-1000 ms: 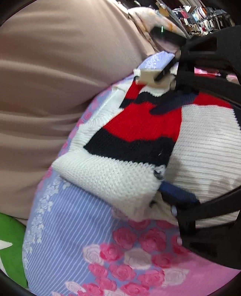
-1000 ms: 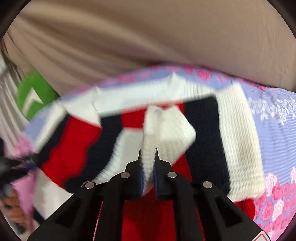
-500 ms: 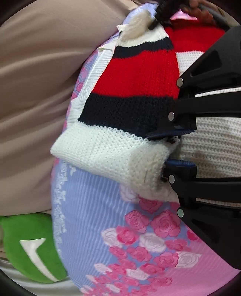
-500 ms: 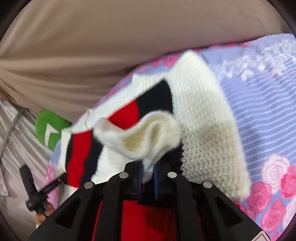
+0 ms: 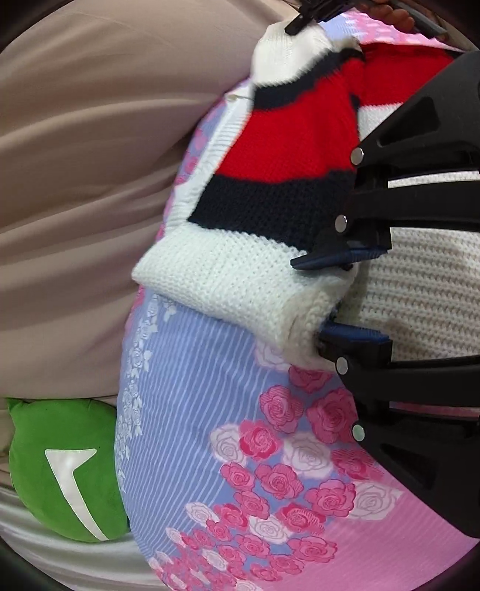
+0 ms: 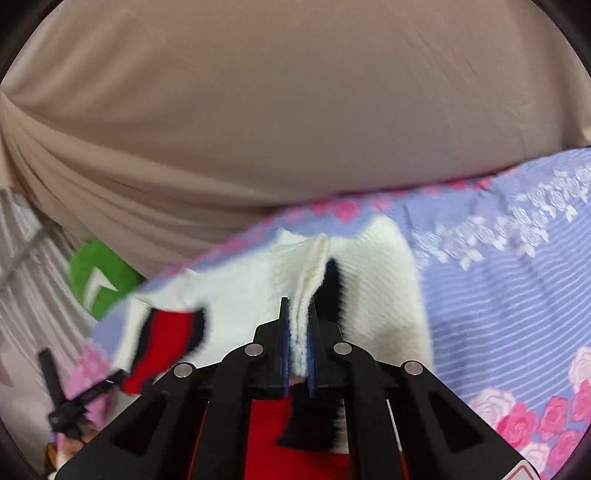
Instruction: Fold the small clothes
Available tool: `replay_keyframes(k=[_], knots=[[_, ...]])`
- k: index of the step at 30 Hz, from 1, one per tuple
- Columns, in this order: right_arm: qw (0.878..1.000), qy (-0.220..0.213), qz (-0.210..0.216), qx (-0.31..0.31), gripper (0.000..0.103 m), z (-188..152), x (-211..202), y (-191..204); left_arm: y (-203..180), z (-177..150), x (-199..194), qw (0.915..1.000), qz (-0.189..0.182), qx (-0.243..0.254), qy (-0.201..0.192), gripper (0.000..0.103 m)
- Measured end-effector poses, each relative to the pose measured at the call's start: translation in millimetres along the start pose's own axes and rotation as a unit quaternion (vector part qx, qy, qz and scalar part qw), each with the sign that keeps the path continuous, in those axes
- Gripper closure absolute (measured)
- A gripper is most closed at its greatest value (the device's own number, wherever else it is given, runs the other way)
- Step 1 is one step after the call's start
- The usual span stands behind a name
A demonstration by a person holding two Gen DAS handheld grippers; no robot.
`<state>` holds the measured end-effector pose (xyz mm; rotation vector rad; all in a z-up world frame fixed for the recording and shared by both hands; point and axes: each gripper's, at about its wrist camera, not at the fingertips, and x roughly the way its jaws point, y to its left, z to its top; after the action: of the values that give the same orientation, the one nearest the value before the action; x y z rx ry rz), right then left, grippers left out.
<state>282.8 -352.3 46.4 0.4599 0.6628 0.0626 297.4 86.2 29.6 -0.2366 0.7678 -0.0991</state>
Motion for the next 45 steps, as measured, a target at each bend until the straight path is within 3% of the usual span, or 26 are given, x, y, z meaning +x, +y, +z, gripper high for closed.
replay_keyframes(k=[2,4,6,8,10,12,15,18,21,26,28,29,30,35,37,41,45], knots=[[0.996,0.069,-0.051,0.009,0.099,-11,38,-18,-1,-2,2,0.9999,0.005,0.008,0.011,0.078],[0.998,0.055,-0.037,0.018,0.099,-10,32,-21,-3,-3,2,0.9997,0.013,0.013,0.013,0.078],[0.997,0.02,-0.065,0.024,0.086,-4,14,-11,-4,-5,3,0.9997,0.016,0.014,0.015,0.078],[0.996,-0.017,-0.092,-0.002,0.083,2,-5,7,-3,-6,3,0.9997,0.015,0.014,0.014,0.078],[0.997,-0.03,-0.07,-0.026,0.078,10,-14,31,-2,-8,3,0.9998,0.015,0.009,0.013,0.078],[0.997,-0.013,-0.03,-0.063,0.062,16,-8,64,-4,-11,2,0.9998,0.017,0.007,0.01,0.078],[0.988,0.023,0.043,-0.146,0.049,15,29,142,-3,-12,1,0.9998,0.015,0.004,0.008,0.078],[0.976,0.057,0.074,-0.199,0.049,0,74,201,-2,-12,0,0.9999,0.009,-0.002,0.008,0.079],[0.967,0.097,0.098,-0.214,0.049,-7,125,246,-1,-12,0,0.9999,0.005,-0.005,0.008,0.079],[0.957,0.139,0.097,-0.234,0.049,-24,166,280,1,-11,2,0.9999,0.001,-0.009,0.009,0.081],[0.955,0.145,0.075,-0.248,0.051,-28,184,297,2,-10,2,0.9999,0.0,-0.012,0.007,0.083],[0.954,0.142,0.073,-0.253,0.065,-30,185,301,3,-11,1,0.9999,0.0,-0.016,0.005,0.086],[0.953,0.14,0.077,-0.258,0.093,-29,187,306,4,-12,0,0.9998,-0.001,-0.021,0.002,0.087],[0.949,0.092,0.117,-0.278,0.096,-15,171,336,6,-14,-4,0.9995,0.007,-0.03,-0.007,0.092],[0.948,0.095,0.12,-0.28,0.096,-18,177,341,6,-14,-4,0.9994,0.009,-0.031,-0.006,0.093],[0.942,0.131,0.077,-0.298,0.096,-40,223,337,5,-15,-3,0.9995,0.013,-0.029,-0.002,0.093],[0.952,0.118,0.105,-0.262,0.091,-24,194,327,7,-12,-1,0.9996,0.008,-0.027,0.004,0.093]])
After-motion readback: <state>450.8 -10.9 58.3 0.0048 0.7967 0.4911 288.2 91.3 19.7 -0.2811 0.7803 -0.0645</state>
